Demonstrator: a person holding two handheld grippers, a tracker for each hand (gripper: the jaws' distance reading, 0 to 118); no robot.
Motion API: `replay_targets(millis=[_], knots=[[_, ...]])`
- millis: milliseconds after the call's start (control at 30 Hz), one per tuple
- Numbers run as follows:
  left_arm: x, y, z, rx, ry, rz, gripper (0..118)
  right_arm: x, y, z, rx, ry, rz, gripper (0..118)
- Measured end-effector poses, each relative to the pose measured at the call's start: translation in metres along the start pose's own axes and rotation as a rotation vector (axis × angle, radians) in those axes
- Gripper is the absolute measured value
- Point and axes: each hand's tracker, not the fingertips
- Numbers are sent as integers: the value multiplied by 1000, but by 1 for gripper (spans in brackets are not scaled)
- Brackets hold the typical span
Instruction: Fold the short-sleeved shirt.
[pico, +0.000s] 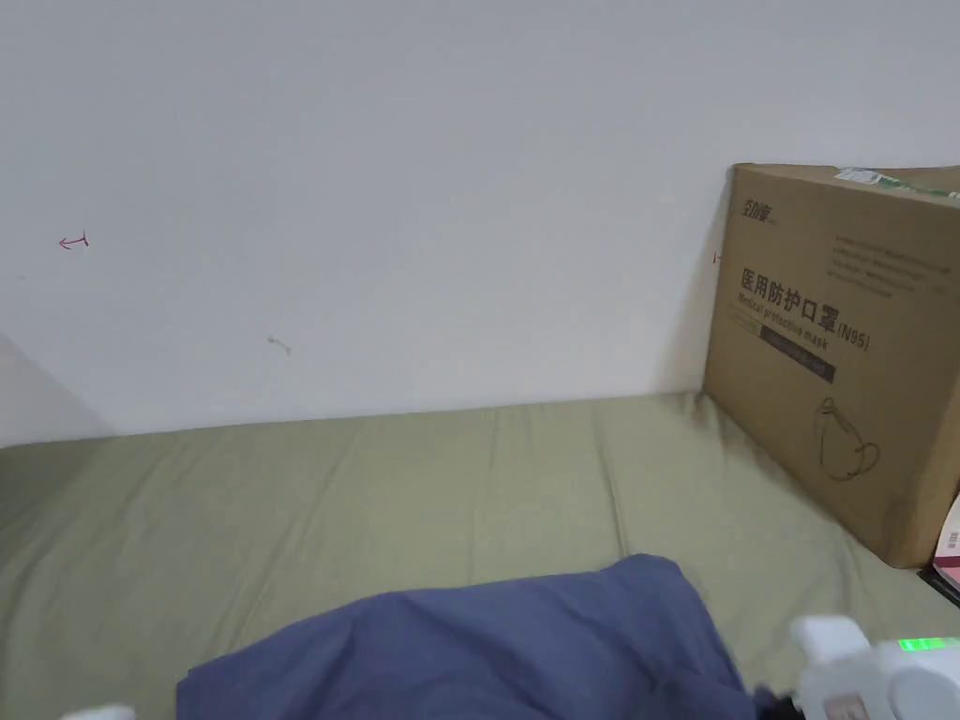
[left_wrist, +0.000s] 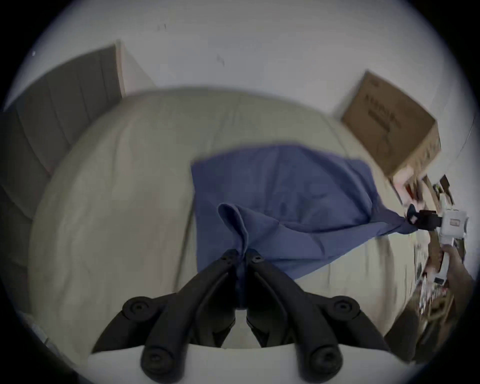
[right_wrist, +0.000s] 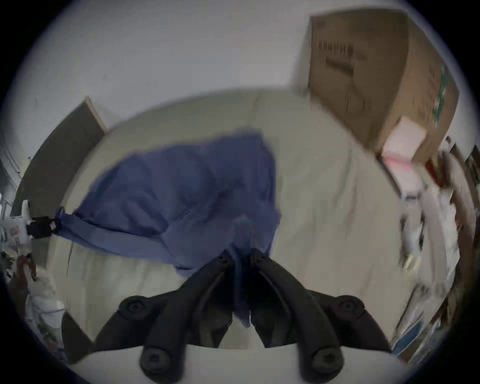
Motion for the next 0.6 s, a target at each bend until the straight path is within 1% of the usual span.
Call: replay_targets(millis=[67, 167, 233, 300, 333, 433, 467, 500, 567, 600], knots=[[-7, -30, 5, -57, -14, 27, 4, 13, -31, 11, -25, 2, 7, 10], [-18, -63, 27, -101, -28, 79, 4, 30, -67, 47, -37, 9, -12, 10], [-22, -76, 45, -137, -62, 89, 4, 41, -84, 68, -62, 49, -34, 10], [-22, -84, 59, -183, -83, 103, 4, 43, -102, 88, -77, 94, -54, 10], [-22, -86, 66, -191, -83, 112, 5, 42, -109, 96, -73, 104, -48, 10], [-17, -89, 85, -195, -102, 110, 5, 31, -125, 114, -90, 61, 4, 10], [-17, -88, 88, -201, -105, 115, 5, 29, -129, 117, -101, 53, -2, 10], [-18, -88, 90, -211, -109, 122, 5, 29, -131, 118, -121, 57, -29, 10], [-20, -86, 92, -220, -113, 117, 5, 28, -137, 117, -131, 108, -99, 10], [-20, -85, 92, -221, -113, 105, 5, 28, -138, 115, -126, 113, -98, 10]])
